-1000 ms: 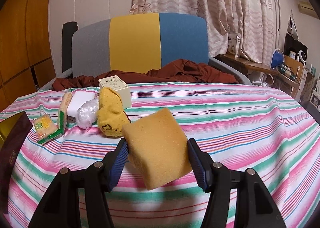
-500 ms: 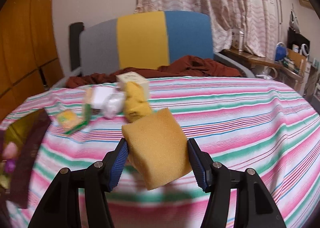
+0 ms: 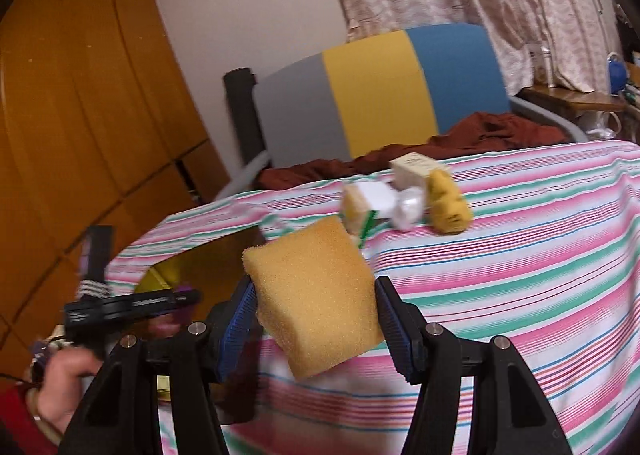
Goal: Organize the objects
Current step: 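Carry packet and sponge into the gold tray and open both tools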
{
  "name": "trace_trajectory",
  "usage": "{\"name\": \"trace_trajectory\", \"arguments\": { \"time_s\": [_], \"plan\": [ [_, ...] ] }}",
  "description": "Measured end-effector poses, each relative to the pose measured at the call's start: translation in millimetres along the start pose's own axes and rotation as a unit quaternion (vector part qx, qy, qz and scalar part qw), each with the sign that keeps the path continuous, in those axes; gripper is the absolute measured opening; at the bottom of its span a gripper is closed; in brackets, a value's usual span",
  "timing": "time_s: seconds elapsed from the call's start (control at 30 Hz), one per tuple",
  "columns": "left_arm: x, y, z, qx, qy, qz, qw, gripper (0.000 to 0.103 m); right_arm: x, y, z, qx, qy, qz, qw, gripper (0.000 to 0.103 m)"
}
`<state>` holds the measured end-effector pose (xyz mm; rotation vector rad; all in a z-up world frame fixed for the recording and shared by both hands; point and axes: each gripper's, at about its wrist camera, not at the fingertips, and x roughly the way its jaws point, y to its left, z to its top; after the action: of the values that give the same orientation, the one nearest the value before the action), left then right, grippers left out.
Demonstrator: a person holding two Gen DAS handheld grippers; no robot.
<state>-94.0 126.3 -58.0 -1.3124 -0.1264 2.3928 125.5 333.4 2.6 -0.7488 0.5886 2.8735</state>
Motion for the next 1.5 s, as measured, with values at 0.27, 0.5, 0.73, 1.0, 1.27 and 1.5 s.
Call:
{"name": "trace_trajectory", "arguments": {
  "time_s": [0.27, 0.5, 0.73, 1.0, 1.27, 1.5],
  "plan": [
    [2.1, -0.8, 5.3, 0.003, -0.001, 0.005, 1.0, 0.046, 4.2, 27.0, -8.9, -0.009, 0.017, 0.033, 0.999, 0.06],
    [-32.9, 17.6, 2.0, -0.04, -0.048, -0.009, 0.998, 0.084, 14.1, 44.9, -19.6, -0.026, 0.045, 0.061, 0.997, 0.06],
    [-80.5, 50.7, -17.9, -0.077, -0.104, 0.054, 0.9902, 0.1, 26.1, 73.4, -30.8, -0.059, 0.082, 0.096, 0.99, 0.06],
    [-108.9, 84.4, -38.9, -0.107, -0.112, 0.078, 0.9849, 0.1, 51.5, 104.2, -42.9, -0.088, 0.143, 0.122, 0.978, 0.061],
    [-120.1, 89.1, -44.5, -0.105, -0.123, 0.083, 0.9833, 0.101, 75.1, 120.4, -51.5, -0.094, 0.183, 0.105, 0.973, 0.065],
    [-119.0, 90.2, -47.1, -0.11, -0.118, 0.079, 0.9838, 0.101, 78.2, 122.2, -53.3, -0.107, 0.188, 0.085, 0.973, 0.071]
  ]
}}
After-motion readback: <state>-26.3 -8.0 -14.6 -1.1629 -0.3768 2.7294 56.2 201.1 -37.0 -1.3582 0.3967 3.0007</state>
